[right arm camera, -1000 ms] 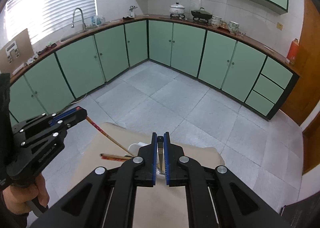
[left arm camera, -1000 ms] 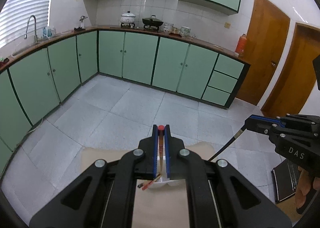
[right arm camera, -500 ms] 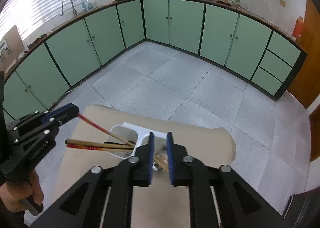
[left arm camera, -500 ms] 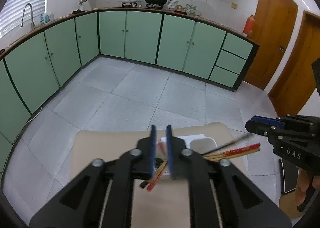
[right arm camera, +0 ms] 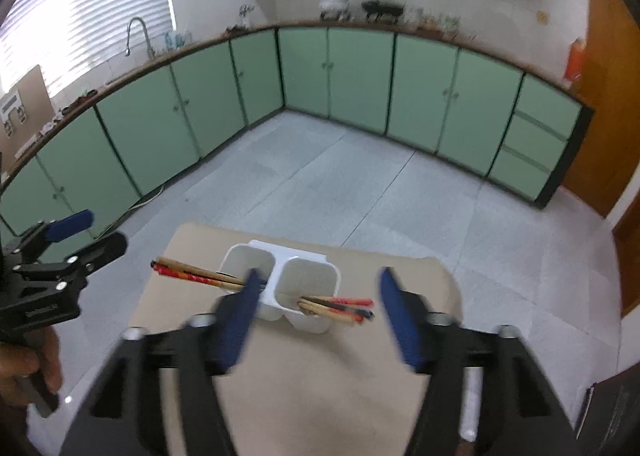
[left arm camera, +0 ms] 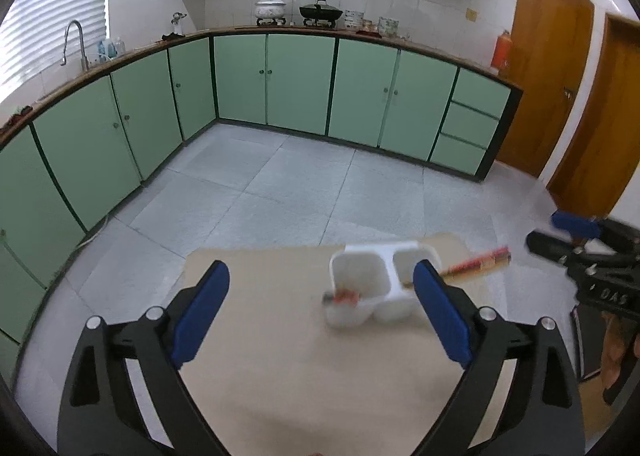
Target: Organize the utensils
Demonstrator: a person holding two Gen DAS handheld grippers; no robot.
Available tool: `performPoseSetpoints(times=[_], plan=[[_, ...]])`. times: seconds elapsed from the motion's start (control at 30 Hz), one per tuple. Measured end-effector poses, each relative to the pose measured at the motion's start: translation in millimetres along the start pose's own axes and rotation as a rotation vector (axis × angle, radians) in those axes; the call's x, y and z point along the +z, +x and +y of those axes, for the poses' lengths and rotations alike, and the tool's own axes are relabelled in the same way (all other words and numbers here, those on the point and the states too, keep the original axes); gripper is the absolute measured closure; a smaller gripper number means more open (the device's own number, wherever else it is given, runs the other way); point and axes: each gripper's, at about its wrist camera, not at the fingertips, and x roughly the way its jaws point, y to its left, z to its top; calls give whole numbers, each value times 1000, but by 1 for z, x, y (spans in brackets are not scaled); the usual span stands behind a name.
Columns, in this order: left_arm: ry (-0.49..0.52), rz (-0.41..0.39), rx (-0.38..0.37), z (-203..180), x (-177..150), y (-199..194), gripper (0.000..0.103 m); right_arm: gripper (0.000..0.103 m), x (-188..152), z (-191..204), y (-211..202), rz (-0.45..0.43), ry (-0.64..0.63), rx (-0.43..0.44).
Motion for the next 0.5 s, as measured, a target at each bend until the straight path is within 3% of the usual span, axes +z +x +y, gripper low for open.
performPoseSetpoints(times=[0.13,0.5], plan=[[42,4,43,0,-32,-21,7,20,-38,7,-24,-63,17,-5],[-3,-51,64,3,-149,-104,6,6,-159,41,-108,-206,3,-36]])
